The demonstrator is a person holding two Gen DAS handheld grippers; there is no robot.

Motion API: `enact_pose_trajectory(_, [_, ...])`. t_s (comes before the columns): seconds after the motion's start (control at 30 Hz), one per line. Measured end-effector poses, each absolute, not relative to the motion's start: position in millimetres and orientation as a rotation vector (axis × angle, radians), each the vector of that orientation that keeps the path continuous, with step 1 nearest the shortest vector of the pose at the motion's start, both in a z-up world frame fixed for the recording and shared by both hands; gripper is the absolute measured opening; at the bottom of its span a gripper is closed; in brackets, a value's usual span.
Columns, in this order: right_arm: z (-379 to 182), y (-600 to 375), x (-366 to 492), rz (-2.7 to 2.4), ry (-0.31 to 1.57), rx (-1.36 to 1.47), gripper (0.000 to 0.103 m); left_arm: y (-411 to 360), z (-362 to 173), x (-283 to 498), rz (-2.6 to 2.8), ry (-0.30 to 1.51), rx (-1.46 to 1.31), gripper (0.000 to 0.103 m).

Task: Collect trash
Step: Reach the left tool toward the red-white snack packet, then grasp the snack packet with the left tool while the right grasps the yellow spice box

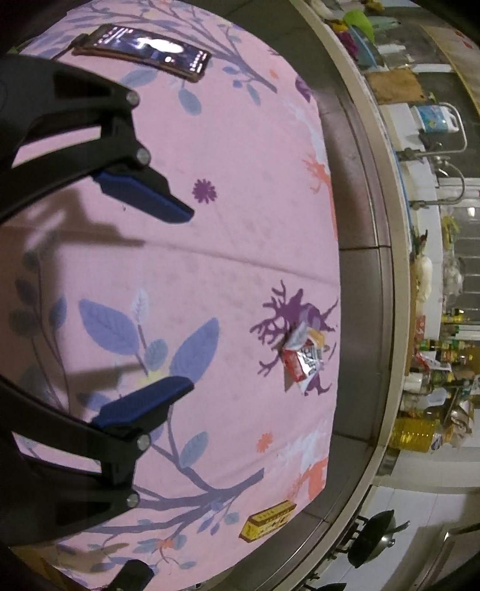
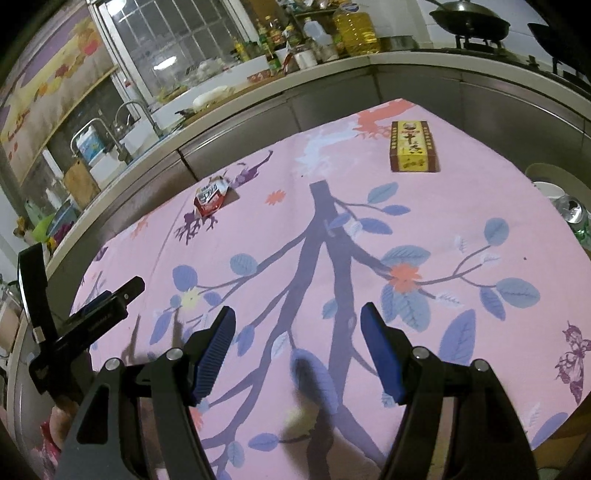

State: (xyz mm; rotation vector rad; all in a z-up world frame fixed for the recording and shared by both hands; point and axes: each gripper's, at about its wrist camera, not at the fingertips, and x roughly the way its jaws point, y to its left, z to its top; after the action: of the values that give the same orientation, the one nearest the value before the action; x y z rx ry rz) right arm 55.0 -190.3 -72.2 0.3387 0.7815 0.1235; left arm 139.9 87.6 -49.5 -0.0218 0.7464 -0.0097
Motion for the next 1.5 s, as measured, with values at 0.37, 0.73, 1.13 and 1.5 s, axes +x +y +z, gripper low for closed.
enact_pose_trajectory(0.37, [-81, -182, 62, 0.128, 0.817, 0.328, 0.068, 96, -59, 147, 0.003, 0.77, -0.03, 0.081])
enact_pose_trajectory(0.73, [-86, -191, 75, 0.111, 0.814, 0.345, 0.068, 97, -64, 170, 0.008, 0.789, -0.003, 0.081])
enact_pose_trajectory(1.13, [-82, -203, 104, 0.117, 0.776, 0.366, 0.068, 87, -66, 208, 0.009, 0.81, 0.048, 0.086])
enact_pose_trajectory(1.5, [-84, -211, 120, 0.121, 0.769, 0.387, 0.068, 72, -51, 262, -0.062, 0.753, 0.156, 0.096])
